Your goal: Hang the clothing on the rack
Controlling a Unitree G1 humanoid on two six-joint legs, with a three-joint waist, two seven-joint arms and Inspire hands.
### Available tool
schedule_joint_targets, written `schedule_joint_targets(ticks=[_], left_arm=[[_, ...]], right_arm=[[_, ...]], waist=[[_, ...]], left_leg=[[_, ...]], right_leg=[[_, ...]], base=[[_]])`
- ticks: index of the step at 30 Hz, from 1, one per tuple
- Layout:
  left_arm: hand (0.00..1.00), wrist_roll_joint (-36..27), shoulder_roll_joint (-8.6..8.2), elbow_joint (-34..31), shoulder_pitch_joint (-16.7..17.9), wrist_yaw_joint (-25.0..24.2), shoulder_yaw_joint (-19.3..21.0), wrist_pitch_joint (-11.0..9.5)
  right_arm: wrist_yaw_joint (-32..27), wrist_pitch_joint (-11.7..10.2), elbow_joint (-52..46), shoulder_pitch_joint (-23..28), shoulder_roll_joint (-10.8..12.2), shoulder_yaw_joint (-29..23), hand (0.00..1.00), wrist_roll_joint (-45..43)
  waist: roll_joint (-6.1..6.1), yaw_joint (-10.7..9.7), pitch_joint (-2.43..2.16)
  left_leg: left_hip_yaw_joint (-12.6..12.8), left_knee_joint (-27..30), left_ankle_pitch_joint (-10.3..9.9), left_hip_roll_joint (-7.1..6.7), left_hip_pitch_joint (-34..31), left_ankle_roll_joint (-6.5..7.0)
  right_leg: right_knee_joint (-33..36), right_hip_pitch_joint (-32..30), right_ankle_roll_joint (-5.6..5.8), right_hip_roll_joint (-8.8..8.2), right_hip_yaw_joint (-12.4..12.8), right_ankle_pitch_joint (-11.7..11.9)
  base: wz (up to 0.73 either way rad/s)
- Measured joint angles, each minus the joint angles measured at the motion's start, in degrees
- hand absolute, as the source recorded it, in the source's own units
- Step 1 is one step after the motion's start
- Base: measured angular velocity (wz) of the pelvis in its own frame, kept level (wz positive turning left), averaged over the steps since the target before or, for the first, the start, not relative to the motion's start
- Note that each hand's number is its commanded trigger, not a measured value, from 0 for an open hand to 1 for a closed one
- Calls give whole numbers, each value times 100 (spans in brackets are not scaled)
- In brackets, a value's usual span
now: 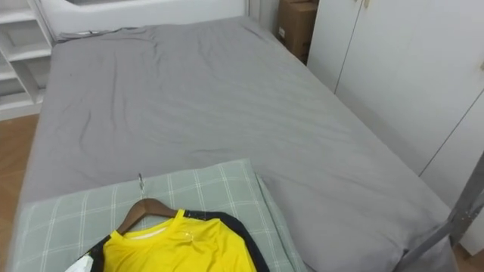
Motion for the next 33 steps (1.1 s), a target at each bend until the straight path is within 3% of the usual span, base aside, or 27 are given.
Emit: schedule_joint_targets(ticks=[14,20,33], left_arm=[[0,9,1,-20,-437,282,96,-13],[0,5,1,-19,-473,421,104,-24],[0,-6,7,165,-473,398,259,2]], right_arm=[[3,117,-107,217,5,-11,0,-66],[2,118,-117,199,3,-11,0,-187],[88,241,-113,242,0,-5,0,-308]], waist=[[93,-32,6],[153,-29,47],[107,-20,21]], left_leg=[[28,2,4,9,21,-6],[107,-10,3,18,72,-7],[200,4,5,10,36,-6]], right_leg=[[10,5,-3,7,16,2],[92,-9,-2,16,70,0],[185,-134,0,18,160,0]], base=[[1],[-7],[-4]])
